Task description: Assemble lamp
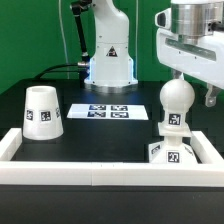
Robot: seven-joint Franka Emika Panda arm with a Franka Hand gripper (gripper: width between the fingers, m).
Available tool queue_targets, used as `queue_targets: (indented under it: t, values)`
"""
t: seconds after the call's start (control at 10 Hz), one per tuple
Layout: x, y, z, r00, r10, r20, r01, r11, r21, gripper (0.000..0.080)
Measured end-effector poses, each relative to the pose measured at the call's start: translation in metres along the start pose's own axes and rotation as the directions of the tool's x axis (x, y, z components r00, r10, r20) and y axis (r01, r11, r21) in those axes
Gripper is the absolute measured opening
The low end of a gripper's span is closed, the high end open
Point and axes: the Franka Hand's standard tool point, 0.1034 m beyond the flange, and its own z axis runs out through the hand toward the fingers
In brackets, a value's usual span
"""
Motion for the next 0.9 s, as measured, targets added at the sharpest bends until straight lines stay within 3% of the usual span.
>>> queue_targets:
  t: [0.3, 0.4, 0.5, 0.7, 0.9]
  values:
    - [-0.001, 0.001, 0.001, 1.000, -0.026, -0.001, 0.026, 1.000, -0.008, 0.0699]
    - [-0.004, 0.016, 0.004, 0.977, -0.211, 0.016, 0.212, 0.973, -0.088, 0.0699]
    - [-0.006, 0.023, 0.005, 0.945, -0.328, 0.004, 0.327, 0.938, -0.119, 0.0699]
    - [-0.009, 0.042, 0.015, 0.901, -0.435, 0.005, 0.429, 0.888, -0.166, 0.0699]
    - [-0.003, 0.054, 0.023, 0.897, -0.442, 0.011, 0.437, 0.883, -0.172, 0.0699]
